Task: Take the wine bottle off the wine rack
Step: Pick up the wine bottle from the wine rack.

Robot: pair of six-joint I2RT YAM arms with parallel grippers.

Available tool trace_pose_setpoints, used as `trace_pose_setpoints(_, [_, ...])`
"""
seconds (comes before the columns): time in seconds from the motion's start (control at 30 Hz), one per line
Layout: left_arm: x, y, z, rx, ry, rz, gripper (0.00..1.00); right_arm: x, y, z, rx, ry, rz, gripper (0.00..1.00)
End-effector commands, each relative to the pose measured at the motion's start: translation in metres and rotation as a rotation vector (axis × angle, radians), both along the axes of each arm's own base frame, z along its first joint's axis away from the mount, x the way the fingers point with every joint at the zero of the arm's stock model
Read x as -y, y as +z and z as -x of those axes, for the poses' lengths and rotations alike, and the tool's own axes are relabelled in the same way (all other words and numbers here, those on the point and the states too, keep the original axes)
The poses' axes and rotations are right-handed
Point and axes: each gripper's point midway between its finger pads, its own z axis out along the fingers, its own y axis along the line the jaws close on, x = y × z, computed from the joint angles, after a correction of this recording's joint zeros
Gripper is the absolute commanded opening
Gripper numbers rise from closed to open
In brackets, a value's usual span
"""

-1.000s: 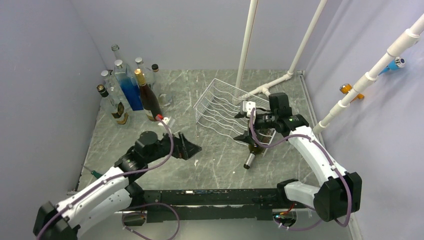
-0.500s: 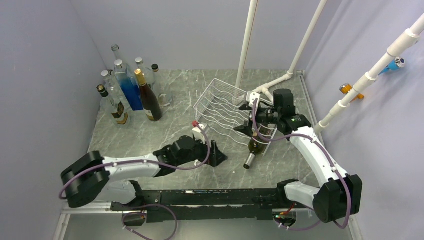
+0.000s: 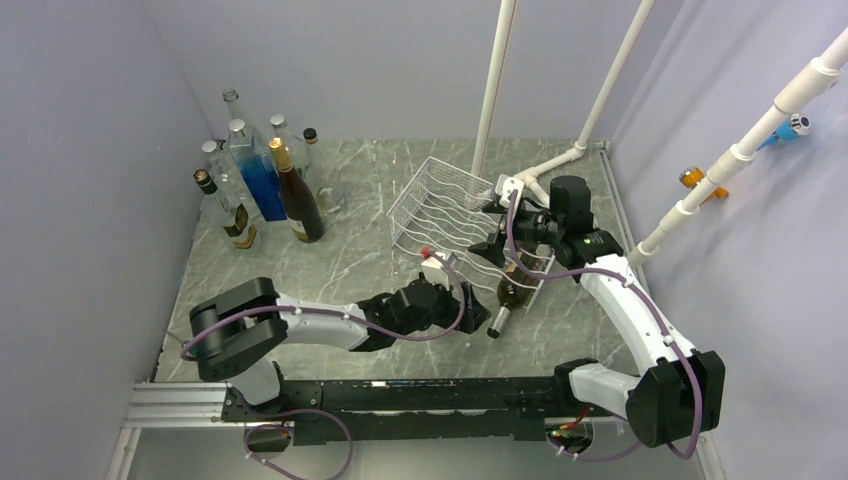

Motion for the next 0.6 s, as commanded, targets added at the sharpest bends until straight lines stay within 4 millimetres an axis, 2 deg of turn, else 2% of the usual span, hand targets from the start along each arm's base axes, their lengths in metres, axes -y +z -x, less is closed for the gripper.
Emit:
trace_pose_setpoints(0.0, [0.022, 0.017, -0.006, 0.013, 0.030, 0.047, 0.99, 0.002, 0.012, -0.004, 0.043, -0.028, -0.023, 1.00])
trace_pose_setpoints(0.2, [0.035, 0.002, -0.006, -0.024, 0.017, 0.016, 0.97, 0.002, 0.012, -0.005, 0.045, -0.032, -0.023, 1.00])
trace_pose_setpoints(0.3, [0.047, -0.001, -0.003, -0.026, -0.023, 0.023, 0.93, 0.003, 0.012, -0.006, 0.046, -0.040, -0.022, 1.00])
trace_pose_setpoints(0.37, [0.056, -0.004, -0.001, -0.026, -0.054, 0.024, 0.85, 0.004, 0.012, -0.007, 0.048, -0.044, -0.021, 1.00])
trace_pose_setpoints(0.57, [0.069, -0.012, 0.001, -0.042, -0.090, 0.020, 0.78, 0.005, 0.012, -0.008, 0.047, -0.055, -0.020, 1.00])
